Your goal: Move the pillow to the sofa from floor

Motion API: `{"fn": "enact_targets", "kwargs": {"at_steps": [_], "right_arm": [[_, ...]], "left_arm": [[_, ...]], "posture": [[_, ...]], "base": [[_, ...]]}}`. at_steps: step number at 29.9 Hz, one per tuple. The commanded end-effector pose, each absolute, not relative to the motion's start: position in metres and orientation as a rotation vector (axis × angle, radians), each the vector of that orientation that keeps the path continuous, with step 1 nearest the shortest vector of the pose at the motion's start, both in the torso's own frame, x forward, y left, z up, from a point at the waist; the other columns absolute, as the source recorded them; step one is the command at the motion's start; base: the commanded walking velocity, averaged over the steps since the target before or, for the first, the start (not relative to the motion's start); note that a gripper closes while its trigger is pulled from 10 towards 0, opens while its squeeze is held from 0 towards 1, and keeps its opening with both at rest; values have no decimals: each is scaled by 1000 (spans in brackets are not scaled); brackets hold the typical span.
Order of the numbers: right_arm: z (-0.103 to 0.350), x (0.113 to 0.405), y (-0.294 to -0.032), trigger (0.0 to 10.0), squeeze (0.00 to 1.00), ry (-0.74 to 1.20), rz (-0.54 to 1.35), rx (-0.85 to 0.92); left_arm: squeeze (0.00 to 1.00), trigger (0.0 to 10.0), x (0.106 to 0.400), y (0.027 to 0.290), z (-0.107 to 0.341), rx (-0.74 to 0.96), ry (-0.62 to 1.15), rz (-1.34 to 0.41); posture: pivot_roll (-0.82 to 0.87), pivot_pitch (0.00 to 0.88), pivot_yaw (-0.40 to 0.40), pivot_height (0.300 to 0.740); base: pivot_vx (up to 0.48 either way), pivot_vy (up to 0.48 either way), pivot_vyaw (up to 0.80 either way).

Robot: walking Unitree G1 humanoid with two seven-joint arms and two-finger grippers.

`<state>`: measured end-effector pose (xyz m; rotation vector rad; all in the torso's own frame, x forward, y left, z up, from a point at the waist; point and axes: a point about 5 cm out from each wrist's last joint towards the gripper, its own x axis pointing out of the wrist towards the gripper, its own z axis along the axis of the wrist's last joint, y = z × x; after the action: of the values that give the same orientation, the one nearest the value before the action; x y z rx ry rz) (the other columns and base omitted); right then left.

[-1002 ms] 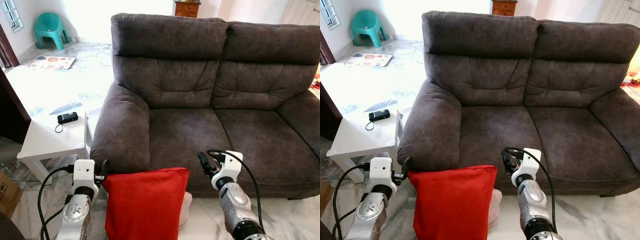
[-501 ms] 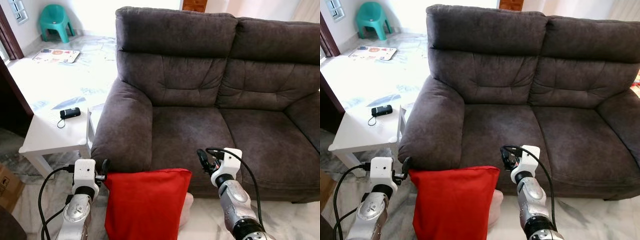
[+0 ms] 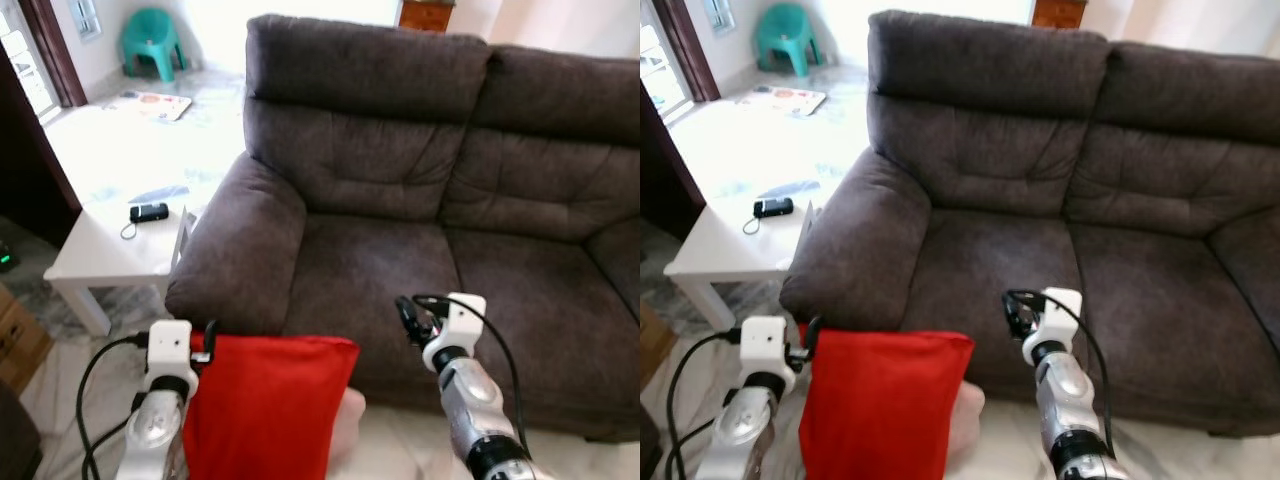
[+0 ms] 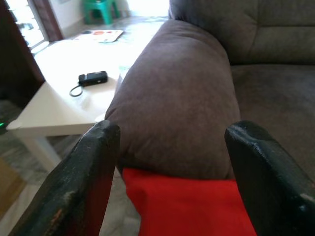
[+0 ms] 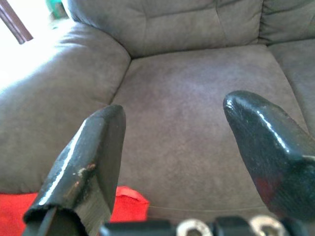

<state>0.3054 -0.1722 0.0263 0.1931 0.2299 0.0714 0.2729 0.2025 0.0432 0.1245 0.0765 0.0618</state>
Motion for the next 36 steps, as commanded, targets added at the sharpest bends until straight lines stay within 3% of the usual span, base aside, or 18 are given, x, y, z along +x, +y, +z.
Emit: {"fn": "enact_targets", "kwargs": {"at_steps": [1,9,21,30,36], "right_arm": [[27,307,-170,10000,0,228,80,197],[23,304,-164,10000,0,252,130,199],[23,304,-162,10000,0,251,152,194],[25,305,-161,10000,0,244,166,193],[26,305,-161,10000,0,235,169,183]], "left_arm": [[0,10000,269,204,40,133,88,63],[0,10000,270,203,39,130,91,60],[0,10000,271,202,38,128,94,58],[0,10000,272,200,38,132,93,53],[0,10000,272,200,38,137,91,53]], "posture": [[73,0,-81,740],[73,0,-82,740],[71,0,-84,740],[68,0,-85,740],[68,0,-85,740]], "base": [[0,0,519],[0,0,0],[0,0,748],[0,0,0],[0,0,800]]}}
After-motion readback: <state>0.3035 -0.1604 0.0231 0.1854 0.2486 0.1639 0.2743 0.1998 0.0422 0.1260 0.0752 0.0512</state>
